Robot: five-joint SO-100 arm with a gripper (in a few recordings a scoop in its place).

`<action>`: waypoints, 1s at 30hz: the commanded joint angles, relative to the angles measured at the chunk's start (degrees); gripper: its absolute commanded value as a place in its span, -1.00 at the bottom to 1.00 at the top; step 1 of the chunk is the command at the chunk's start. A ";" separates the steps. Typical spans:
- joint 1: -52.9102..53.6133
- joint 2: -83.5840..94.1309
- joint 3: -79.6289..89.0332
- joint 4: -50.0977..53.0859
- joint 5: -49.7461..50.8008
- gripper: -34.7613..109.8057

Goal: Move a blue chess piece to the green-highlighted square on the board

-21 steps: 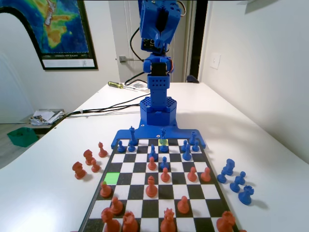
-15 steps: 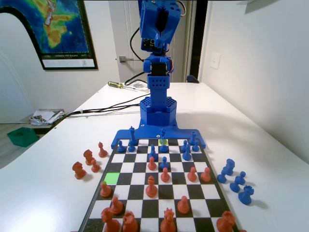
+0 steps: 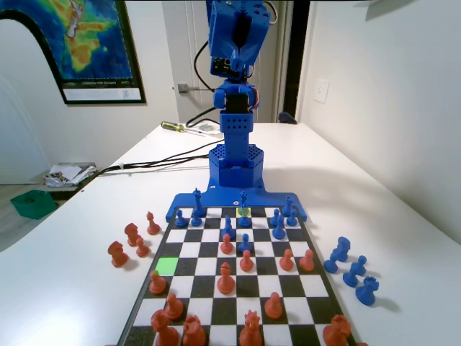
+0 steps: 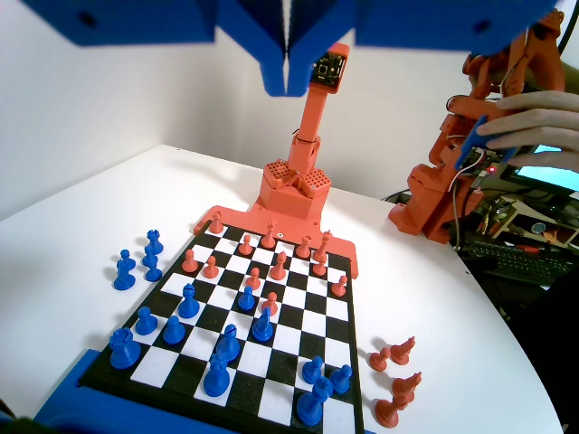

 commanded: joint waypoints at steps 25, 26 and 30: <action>-6.68 -27.33 -17.75 14.68 -12.92 -0.51; -7.12 -29.27 -18.19 15.21 -14.41 -0.51; -7.47 -35.77 -18.81 15.91 -20.83 -0.51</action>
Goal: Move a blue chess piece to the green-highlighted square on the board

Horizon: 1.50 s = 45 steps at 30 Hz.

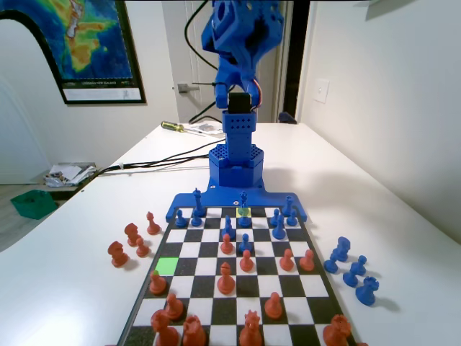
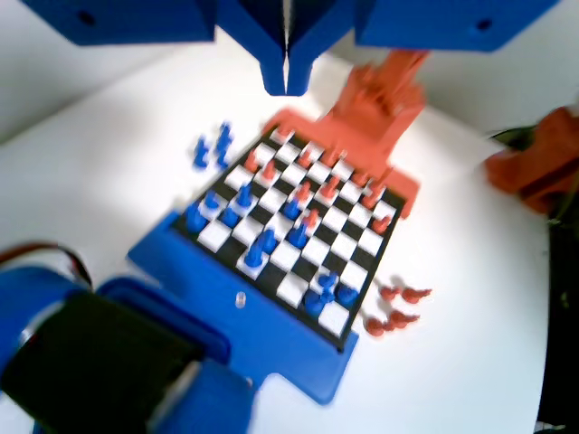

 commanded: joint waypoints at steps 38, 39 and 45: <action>1.58 -21.18 30.76 -34.19 -28.30 -0.34; 1.49 -21.18 31.46 -35.16 -28.30 -0.34; 0.62 -21.45 36.12 -41.66 -28.21 -0.33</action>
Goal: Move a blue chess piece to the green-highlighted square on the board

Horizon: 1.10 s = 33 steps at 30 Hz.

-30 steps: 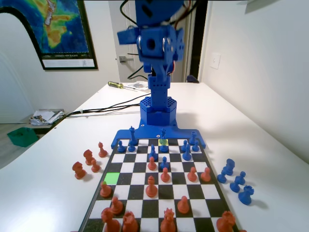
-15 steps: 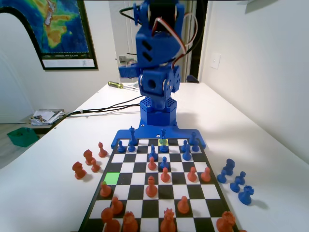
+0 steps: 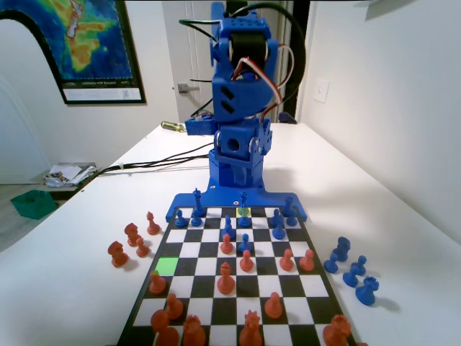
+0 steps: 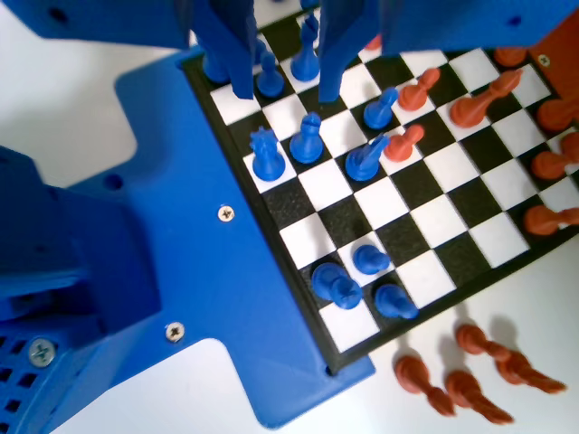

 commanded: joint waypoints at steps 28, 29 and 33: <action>-5.19 -4.75 8.70 -14.85 1.14 -0.33; -5.27 -4.75 8.88 -14.94 1.14 -0.33; -5.54 -4.75 9.93 -16.17 1.05 -0.33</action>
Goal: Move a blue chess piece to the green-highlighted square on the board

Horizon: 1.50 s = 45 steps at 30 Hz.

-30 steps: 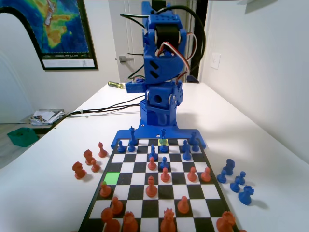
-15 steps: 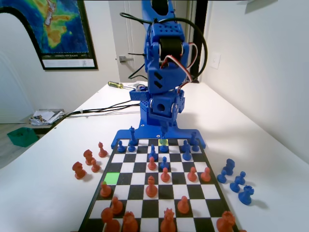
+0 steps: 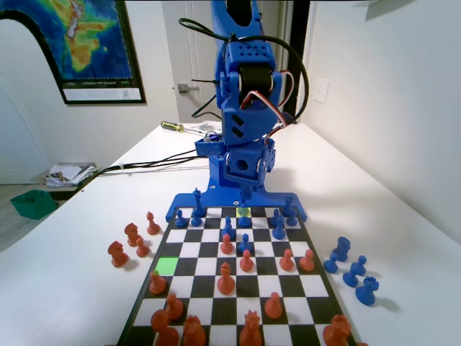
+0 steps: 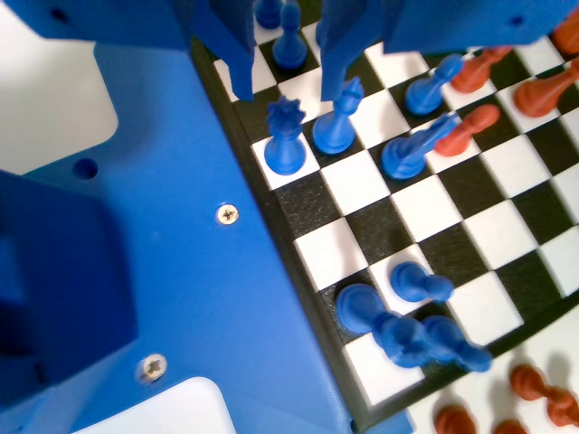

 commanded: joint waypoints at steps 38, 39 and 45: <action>2.55 -0.44 5.89 -8.70 -7.12 -0.50; 2.64 -0.53 5.89 -8.70 -7.21 -0.51; 3.08 -0.53 5.98 -8.96 -7.65 -0.51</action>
